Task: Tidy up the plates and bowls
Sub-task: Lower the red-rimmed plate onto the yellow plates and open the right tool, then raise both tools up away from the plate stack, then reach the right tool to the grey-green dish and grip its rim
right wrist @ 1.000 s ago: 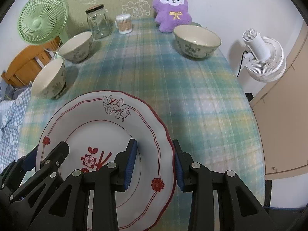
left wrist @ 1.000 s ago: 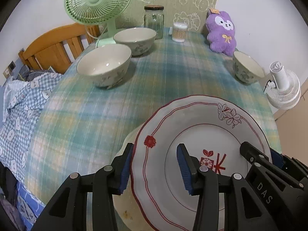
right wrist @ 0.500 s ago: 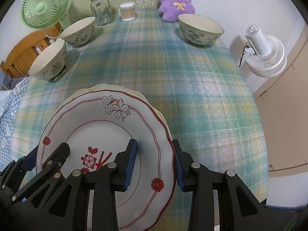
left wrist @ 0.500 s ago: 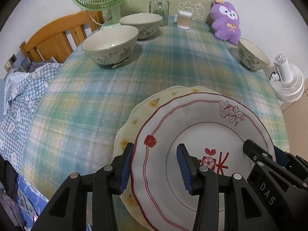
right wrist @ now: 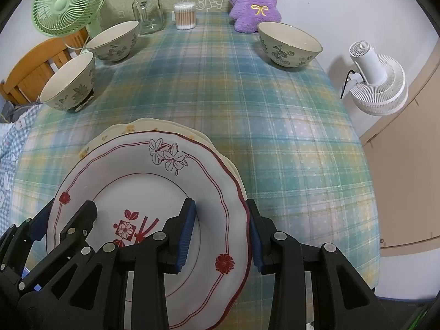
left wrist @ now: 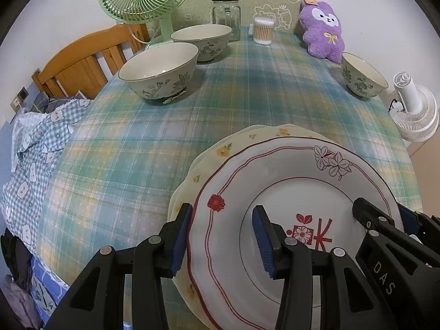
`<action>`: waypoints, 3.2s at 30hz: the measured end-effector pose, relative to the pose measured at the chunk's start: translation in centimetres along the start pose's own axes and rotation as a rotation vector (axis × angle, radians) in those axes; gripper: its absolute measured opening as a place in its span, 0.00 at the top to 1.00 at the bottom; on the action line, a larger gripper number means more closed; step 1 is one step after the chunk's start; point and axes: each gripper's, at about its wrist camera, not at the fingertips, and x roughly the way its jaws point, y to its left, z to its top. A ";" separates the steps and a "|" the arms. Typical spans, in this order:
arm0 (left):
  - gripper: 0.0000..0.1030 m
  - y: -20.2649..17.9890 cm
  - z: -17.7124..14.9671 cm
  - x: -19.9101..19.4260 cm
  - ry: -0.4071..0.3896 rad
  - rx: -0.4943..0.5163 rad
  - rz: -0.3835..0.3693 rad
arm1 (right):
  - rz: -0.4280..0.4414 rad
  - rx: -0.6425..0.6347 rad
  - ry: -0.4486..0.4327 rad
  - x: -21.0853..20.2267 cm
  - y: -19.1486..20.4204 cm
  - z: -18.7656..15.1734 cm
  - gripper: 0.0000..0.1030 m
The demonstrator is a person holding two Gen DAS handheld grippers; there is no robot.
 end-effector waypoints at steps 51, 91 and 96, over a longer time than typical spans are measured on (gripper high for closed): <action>0.17 2.6 5.6 -8.2 -0.142 -0.045 -0.099 | 0.151 0.007 -0.186 -10.0 -1.6 5.8 0.29; 0.42 14.9 17.6 5.9 -0.135 0.101 -0.038 | 0.142 0.072 -0.121 2.7 16.4 17.5 0.39; 0.57 14.9 17.8 8.2 -0.090 0.101 -0.058 | 0.139 0.063 -0.086 5.0 17.5 18.1 0.50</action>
